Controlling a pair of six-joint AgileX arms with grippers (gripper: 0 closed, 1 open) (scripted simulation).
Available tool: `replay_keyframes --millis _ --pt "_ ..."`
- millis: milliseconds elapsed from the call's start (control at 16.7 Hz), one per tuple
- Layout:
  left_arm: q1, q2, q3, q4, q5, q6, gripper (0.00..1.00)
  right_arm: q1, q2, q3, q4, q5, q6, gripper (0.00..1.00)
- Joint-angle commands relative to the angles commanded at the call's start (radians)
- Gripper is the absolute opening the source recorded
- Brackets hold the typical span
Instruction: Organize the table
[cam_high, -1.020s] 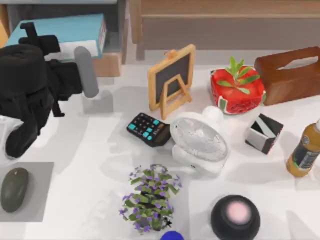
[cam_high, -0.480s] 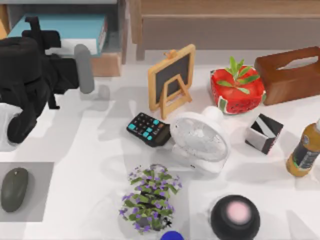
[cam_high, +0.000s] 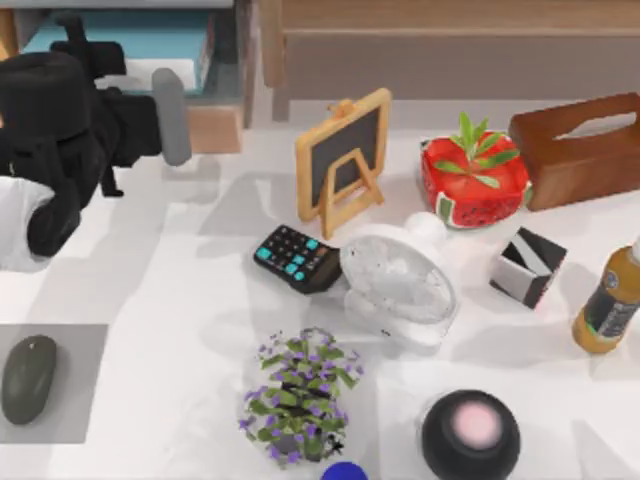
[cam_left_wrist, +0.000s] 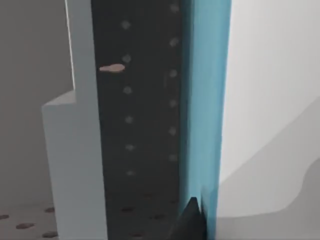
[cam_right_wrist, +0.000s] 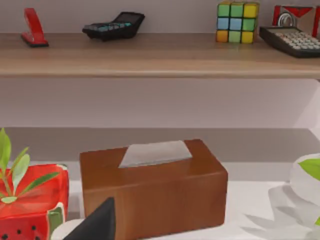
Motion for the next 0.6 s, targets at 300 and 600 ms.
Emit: replay_keyframes --millis 300,600 --pt "-0.001 0.016 0.014 -0.004 0.006 0.0 0.0 0.0 0.0 0.0 0.0 0.0 0.0 1.0" --pt "-0.001 0.016 0.014 -0.004 0.006 0.0 0.38 0.0 0.0 0.0 0.0 0.0 0.0 1.0"
